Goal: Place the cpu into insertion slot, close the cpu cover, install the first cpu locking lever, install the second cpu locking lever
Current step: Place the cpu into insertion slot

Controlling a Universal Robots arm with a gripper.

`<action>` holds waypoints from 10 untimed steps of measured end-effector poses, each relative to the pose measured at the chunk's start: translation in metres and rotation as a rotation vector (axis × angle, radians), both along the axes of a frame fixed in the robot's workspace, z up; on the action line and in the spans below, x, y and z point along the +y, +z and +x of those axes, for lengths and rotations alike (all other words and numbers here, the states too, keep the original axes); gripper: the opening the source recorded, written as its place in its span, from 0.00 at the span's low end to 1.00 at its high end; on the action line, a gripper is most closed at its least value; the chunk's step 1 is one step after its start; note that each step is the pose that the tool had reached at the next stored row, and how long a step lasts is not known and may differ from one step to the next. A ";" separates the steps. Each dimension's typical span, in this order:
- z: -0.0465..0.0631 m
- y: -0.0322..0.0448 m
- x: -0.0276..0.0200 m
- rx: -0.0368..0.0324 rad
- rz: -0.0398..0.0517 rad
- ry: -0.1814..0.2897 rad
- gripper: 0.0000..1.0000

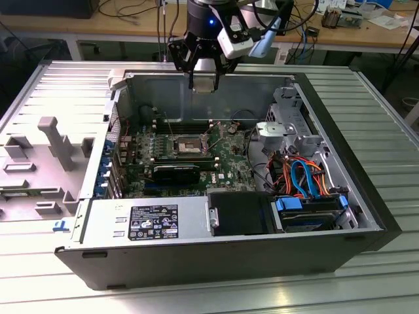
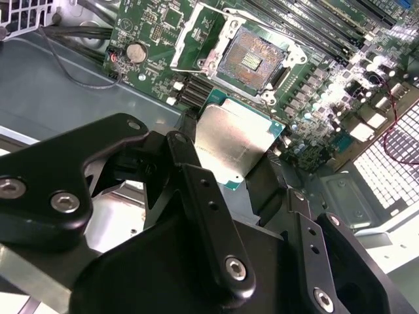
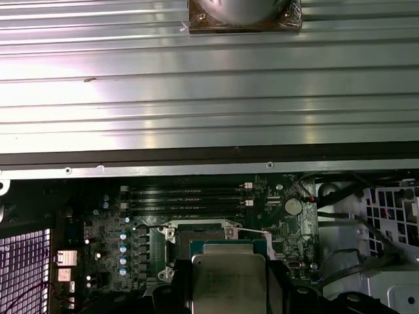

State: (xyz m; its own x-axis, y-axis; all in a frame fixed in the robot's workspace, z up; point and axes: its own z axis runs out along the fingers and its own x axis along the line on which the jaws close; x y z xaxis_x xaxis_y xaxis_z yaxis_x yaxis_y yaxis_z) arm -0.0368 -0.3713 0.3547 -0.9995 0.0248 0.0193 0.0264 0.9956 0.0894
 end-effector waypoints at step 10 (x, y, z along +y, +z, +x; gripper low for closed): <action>0.000 -0.0023 -0.0010 0.0001 -0.0001 0.000 0.54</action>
State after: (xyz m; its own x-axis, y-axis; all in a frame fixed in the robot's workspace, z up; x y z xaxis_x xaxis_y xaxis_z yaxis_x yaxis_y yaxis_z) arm -0.0368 -0.3723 0.3524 -0.9995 0.0248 0.0193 0.0264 0.9957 0.0893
